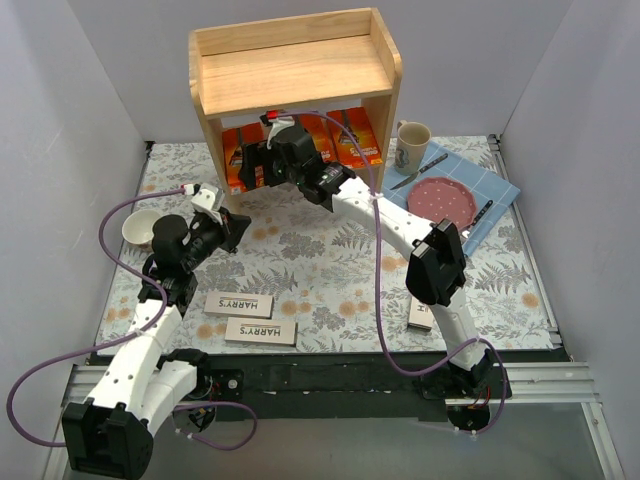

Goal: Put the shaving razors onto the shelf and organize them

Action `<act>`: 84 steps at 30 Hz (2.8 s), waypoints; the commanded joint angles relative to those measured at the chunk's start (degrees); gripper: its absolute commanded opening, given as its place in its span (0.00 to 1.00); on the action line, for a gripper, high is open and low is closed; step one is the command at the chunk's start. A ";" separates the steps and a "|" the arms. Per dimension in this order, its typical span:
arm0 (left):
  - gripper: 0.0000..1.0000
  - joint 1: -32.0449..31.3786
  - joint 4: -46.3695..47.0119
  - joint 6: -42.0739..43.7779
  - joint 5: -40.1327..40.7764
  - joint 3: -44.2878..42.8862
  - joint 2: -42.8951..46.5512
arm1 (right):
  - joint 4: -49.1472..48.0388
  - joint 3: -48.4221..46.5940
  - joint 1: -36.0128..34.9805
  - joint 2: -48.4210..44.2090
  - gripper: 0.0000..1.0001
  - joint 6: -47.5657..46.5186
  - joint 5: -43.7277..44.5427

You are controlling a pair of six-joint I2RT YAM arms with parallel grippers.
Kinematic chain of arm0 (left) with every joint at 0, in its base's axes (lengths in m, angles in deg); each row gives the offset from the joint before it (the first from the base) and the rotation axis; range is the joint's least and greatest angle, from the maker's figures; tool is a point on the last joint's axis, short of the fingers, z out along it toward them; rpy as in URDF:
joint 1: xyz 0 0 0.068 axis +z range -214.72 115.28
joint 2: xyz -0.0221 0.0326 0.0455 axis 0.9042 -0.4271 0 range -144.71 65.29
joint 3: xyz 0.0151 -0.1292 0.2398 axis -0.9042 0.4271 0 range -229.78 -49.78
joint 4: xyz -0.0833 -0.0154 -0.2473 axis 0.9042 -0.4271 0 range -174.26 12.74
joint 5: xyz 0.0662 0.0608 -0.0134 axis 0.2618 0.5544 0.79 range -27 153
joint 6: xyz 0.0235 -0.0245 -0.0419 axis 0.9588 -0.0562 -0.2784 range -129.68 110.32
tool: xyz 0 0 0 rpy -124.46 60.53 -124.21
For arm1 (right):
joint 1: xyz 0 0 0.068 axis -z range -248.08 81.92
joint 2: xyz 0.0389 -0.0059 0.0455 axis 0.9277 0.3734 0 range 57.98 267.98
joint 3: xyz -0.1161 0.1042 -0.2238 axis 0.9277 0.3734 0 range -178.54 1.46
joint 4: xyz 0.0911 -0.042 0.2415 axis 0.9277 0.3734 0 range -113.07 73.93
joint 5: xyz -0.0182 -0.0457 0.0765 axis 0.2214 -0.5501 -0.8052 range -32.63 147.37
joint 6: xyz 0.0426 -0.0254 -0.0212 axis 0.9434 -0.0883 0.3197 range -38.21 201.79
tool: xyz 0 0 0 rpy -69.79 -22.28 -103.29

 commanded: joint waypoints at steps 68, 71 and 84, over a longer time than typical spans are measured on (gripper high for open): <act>0.33 -7.09 1.03 2.14 -6.06 -5.52 -5.43 | -42.77 51.82 9.02 -35.50 0.91 -18.42 1.66; 0.33 -7.62 0.94 2.05 -5.62 -5.17 -5.35 | -43.04 50.07 9.81 -33.83 0.91 -18.42 1.13; 0.15 -7.70 2.61 5.31 3.25 -3.94 -5.34 | -44.18 42.25 10.87 -23.03 0.90 -15.69 -1.86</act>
